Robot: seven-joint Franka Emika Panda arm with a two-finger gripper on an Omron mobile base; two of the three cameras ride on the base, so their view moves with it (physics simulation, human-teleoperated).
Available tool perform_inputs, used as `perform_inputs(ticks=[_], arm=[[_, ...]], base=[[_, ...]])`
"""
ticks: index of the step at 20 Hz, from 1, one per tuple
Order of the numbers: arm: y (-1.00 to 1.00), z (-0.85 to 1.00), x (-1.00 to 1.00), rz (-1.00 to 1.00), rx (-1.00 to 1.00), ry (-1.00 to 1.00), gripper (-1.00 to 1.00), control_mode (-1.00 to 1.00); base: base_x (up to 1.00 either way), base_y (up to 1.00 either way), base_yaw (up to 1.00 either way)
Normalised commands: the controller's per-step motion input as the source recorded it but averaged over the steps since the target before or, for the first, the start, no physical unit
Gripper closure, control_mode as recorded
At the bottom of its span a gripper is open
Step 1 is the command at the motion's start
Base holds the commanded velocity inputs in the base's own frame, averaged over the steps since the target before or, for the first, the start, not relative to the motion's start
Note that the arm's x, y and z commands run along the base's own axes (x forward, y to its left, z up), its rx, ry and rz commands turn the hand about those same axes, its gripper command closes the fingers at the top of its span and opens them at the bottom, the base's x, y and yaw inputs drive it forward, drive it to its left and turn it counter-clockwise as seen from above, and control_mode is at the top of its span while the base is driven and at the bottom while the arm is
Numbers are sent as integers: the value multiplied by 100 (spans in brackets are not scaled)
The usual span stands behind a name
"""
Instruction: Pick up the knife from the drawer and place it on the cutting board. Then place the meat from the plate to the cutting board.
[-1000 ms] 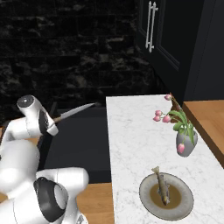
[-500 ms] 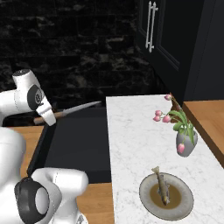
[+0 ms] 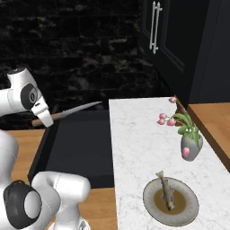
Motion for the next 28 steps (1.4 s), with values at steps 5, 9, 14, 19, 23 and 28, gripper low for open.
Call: perform_inputs(ticks=[5, 9, 14, 19, 23, 28], arm=[[2, -2, -39, 3, 0, 0, 100, 100], [0, 0, 0, 0, 0, 0, 100, 100], [0, 0, 0, 0, 0, 0, 100, 100], [0, 0, 0, 0, 0, 0, 100, 100], [0, 0, 0, 0, 0, 0, 100, 100], [0, 0, 0, 0, 0, 0, 100, 100]], base=[[-19, 8, 0], [-95, 58, -12], [-74, 24, -80], [-15, 5, -100], [-3, 1, -100], [0, 0, -99]])
